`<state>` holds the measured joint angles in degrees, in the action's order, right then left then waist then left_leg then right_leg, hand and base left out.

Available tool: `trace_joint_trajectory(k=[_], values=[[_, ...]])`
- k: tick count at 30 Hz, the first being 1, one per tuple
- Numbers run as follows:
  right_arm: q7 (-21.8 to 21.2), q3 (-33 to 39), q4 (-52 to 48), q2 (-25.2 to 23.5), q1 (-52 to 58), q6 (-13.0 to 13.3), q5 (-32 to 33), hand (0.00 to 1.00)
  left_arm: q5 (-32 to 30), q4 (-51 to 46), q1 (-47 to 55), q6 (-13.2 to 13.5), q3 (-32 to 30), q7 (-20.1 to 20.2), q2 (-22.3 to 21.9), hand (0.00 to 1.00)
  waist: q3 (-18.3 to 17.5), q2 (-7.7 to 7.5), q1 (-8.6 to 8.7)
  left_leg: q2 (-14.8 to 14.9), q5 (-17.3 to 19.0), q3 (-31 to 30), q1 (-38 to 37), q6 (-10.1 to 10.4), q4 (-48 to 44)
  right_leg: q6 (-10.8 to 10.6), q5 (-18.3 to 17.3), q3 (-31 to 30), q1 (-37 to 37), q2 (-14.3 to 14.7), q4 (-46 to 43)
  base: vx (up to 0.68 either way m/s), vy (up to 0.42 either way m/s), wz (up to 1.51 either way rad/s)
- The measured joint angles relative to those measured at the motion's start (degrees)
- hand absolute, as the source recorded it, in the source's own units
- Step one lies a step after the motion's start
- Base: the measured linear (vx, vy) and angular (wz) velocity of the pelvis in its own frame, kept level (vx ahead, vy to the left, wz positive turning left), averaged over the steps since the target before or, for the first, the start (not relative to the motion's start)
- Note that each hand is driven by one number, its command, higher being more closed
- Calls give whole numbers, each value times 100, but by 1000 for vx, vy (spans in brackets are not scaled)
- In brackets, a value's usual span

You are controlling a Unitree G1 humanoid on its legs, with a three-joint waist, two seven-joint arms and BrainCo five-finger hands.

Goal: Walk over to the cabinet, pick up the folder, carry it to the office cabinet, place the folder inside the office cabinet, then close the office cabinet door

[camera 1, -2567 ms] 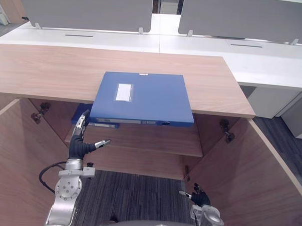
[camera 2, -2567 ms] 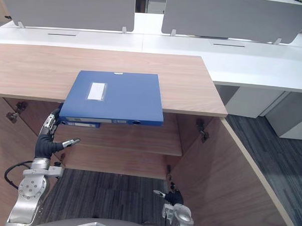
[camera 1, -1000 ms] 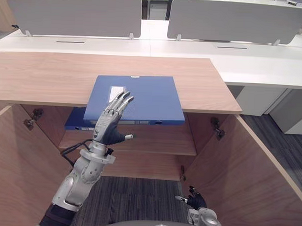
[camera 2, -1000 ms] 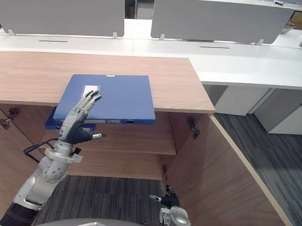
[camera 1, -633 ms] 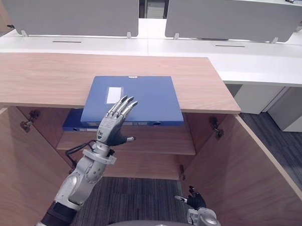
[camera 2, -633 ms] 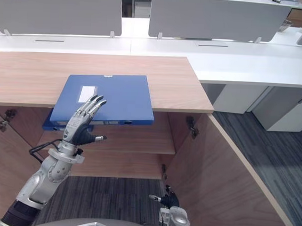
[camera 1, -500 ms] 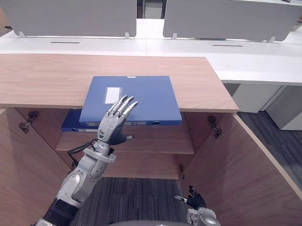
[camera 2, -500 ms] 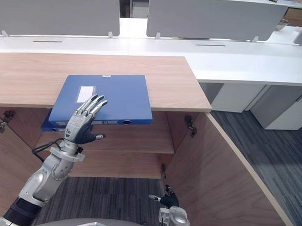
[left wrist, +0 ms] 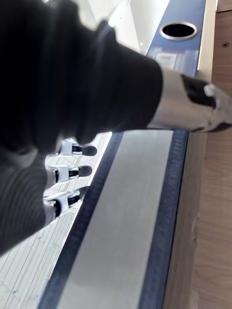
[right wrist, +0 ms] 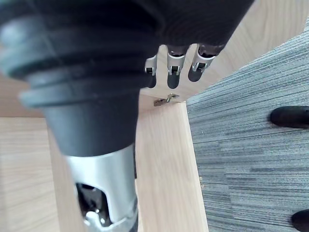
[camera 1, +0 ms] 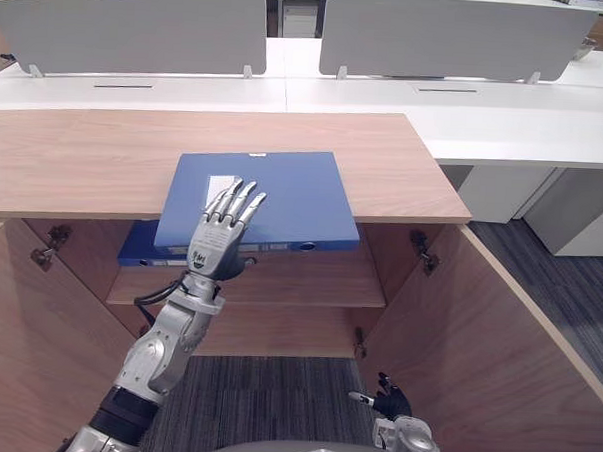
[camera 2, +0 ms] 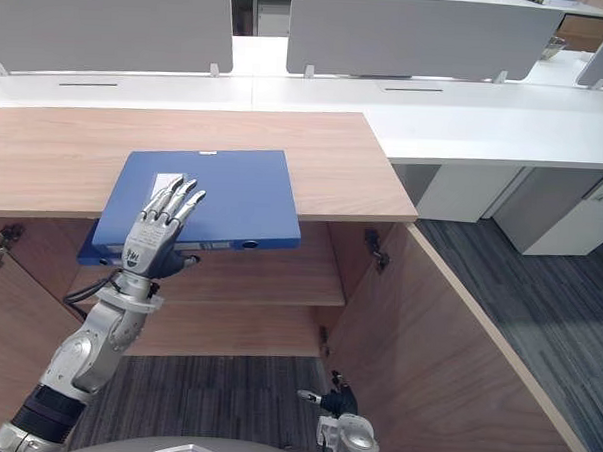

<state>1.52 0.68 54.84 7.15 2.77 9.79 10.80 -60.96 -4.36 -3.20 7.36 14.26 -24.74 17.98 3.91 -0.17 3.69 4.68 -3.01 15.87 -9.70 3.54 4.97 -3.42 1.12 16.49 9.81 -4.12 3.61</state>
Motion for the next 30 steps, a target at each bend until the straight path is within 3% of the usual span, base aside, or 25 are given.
trace_joint_trajectory(k=[11, 12, 30], values=[[-1, 2, -234, -3, 120, 3, -9, 0, 6, 370, -26, -71, -116, 16, 2, 0, 3, -12, 4, 1, 12, 11, -11, 4, 0, -1, 1, -11, 11, 4, 11, 0, 0, 0], [-1, 2, -234, -3, 125, 2, -9, 0, 7, 392, -26, -72, -129, 16, 2, 100, 3, -12, 7, 1, 13, 12, -11, 4, 0, -1, 1, -13, 11, 5, 11, 0, 0, 0], [-2, -1, -235, -4, 137, 4, -167, 0, 73, 501, -274, 5, -419, -131, 45, 100, -1, -39, 39, 1, 42, 65, -45, 17, 0, -4, 22, -66, 32, 11, 56, 0, 0, 0]])
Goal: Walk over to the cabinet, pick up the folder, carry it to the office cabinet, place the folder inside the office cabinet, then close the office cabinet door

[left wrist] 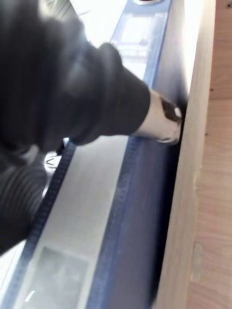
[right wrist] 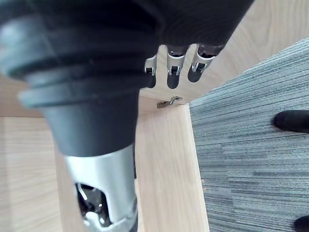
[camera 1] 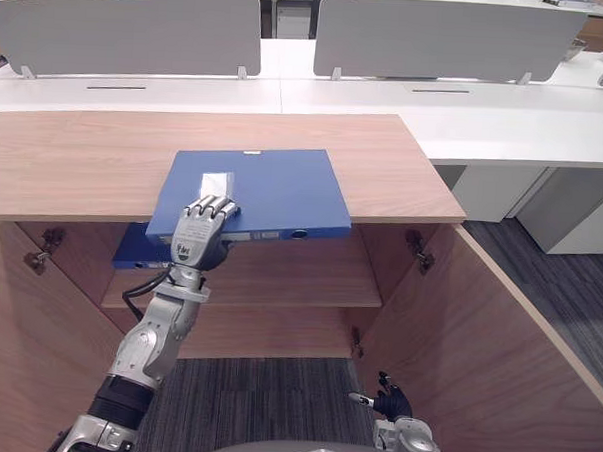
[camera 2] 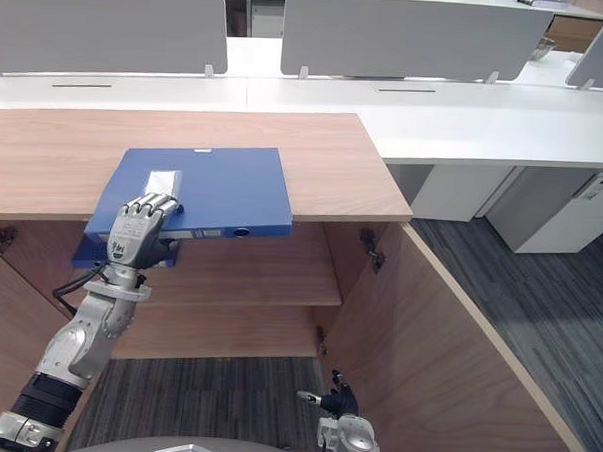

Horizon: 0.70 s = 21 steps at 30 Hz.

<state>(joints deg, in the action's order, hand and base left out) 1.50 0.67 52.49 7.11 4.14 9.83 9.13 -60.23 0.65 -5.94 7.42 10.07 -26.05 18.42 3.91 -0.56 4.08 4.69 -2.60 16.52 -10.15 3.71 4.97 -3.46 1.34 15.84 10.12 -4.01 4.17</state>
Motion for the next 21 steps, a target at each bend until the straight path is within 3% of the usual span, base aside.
trace_joint_trajectory(k=[12, 17, 21], values=[[15, -123, 1, 12, 1, 20, 4, 0, 781, -776, -19, 274, 184, 23, 35, 100, -7, 6, -22, 1, 5, -16, 44, 2, 0, -1, 0, 15, -19, -30, 10, 0, 0, 0], [32, -123, 1, 27, -15, 41, 22, 0, 1536, -1480, 52, 631, 643, 79, -408, 100, -15, 16, -75, -4, 0, -29, 108, -4, -2, -2, -2, 20, -82, -58, -84, 0, 0, 0], [41, -200, 1, 41, -26, 49, 61, 0, 2208, -1823, 169, 900, 856, 367, -561, 100, -22, 29, -76, 0, 0, -29, 119, -4, 0, -2, -44, 9, -90, -64, -162, -16, 0, 0]])
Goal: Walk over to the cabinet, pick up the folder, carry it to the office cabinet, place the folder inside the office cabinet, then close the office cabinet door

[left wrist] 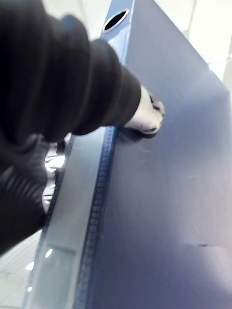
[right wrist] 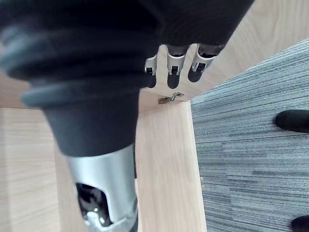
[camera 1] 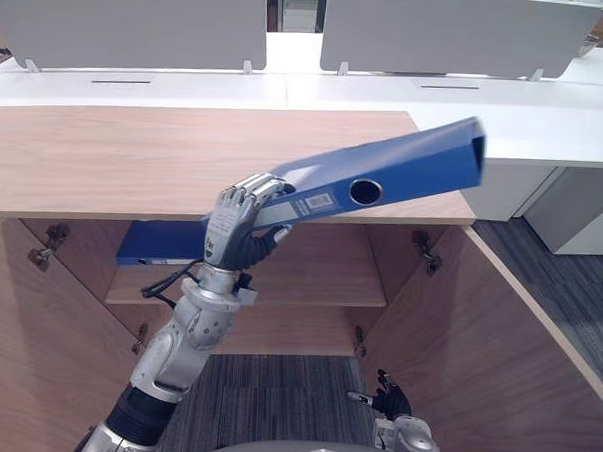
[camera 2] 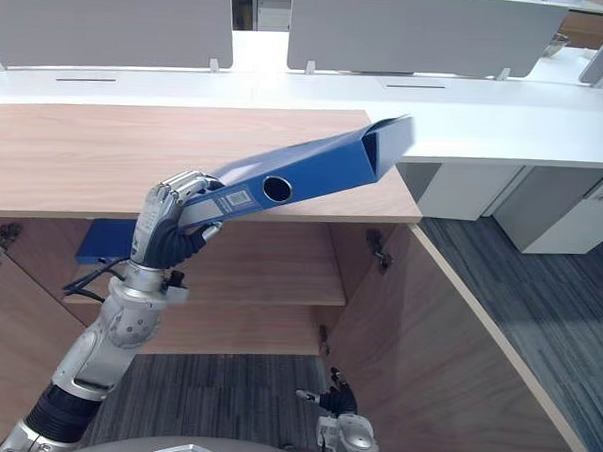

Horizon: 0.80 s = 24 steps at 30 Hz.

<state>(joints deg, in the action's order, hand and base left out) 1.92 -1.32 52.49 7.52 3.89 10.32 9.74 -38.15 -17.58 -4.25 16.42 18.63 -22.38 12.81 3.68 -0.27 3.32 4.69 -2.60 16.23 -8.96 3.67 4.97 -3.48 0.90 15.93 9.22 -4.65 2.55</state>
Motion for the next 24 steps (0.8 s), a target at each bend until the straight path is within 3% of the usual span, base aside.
trace_joint_trajectory(k=[13, 19, 24], values=[[66, -93, -518, -8, 9, 77, 7, 0, 2018, -1023, 562, 298, 394, 455, -119, 100, -108, 25, -59, -14, -46, -43, 81, -49, 0, -16, -65, 34, -137, -31, -179, 2, 1, 1], [215, -82, -1333, -7, 19, 122, 10, 0, 3924, -1356, 911, 326, 367, 1027, -192, 100, -111, 25, -132, -27, -57, -47, 78, -60, 0, -22, -57, 43, -139, -16, -185, 0, 0, 0], [237, -63, -2097, -10, 12, 142, 1, 0, 4861, -1383, 1185, 319, 214, 1464, -224, 100, -111, 25, -132, -33, -67, -45, 76, -69, 0, -23, -50, 39, -166, -19, -182, 0, 0, 0]])
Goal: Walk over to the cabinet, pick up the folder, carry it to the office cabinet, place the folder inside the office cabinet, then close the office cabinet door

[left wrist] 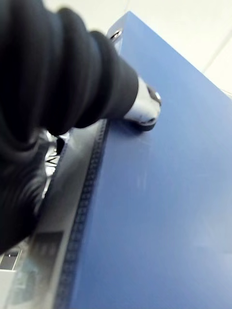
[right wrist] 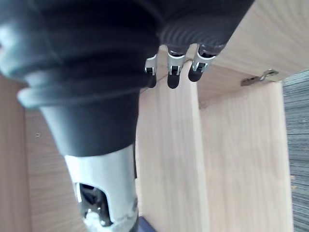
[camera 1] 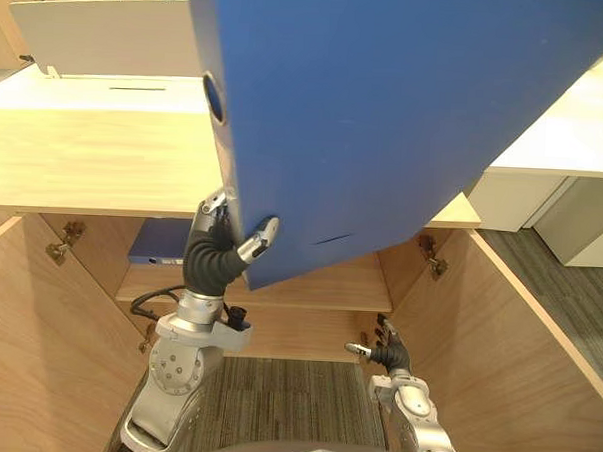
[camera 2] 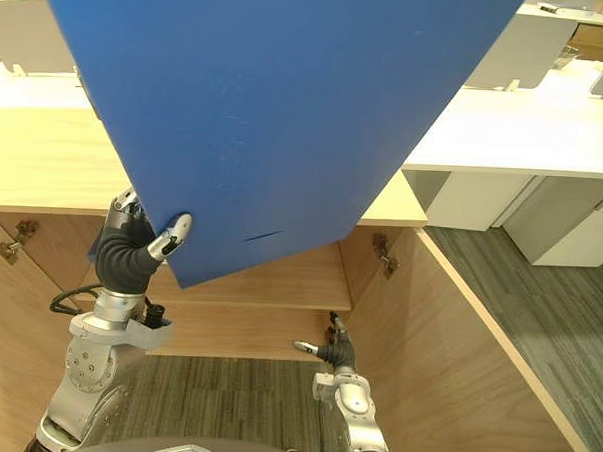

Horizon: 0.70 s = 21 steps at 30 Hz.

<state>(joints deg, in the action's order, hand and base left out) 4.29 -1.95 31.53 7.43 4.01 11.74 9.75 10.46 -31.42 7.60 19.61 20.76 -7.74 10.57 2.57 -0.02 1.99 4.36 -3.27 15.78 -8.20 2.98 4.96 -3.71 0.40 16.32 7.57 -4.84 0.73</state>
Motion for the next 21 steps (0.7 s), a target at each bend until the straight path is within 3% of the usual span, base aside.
trace_joint_trajectory(k=[3, 10, 14, 21], values=[[1, 42, -505, 0, -1, 34, -64, 0, 333, -9, 118, -38, -102, 178, -9, 100, 3, -4, -6, 1, -16, 17, 19, -2, -1, 4, 22, -23, -54, 4, -1, 7, 0, -3], [-11, 59, -1764, 5, 19, 162, -113, 0, 268, -8, 296, -67, -442, 319, -33, 100, 72, -34, -4, 6, -13, 122, -19, -4, -2, 11, 50, -131, -71, 11, 8, 6, 3, -8], [-82, 76, -2795, 17, 195, 360, -93, 0, -61, -6, 297, -67, -646, 306, -32, 100, 165, -65, 16, 4, -7, 156, -42, -11, -2, 7, 57, -162, -70, 9, 7, -2, 2, -5], [-571, 106, -4071, 211, 496, 599, 184, 0, -638, 5, 306, -67, -878, 300, 9, 100, 213, -98, 69, 5, 47, 329, -74, -8, -3, -1, 77, -332, -149, 21, 22, 21, 3, -12]])
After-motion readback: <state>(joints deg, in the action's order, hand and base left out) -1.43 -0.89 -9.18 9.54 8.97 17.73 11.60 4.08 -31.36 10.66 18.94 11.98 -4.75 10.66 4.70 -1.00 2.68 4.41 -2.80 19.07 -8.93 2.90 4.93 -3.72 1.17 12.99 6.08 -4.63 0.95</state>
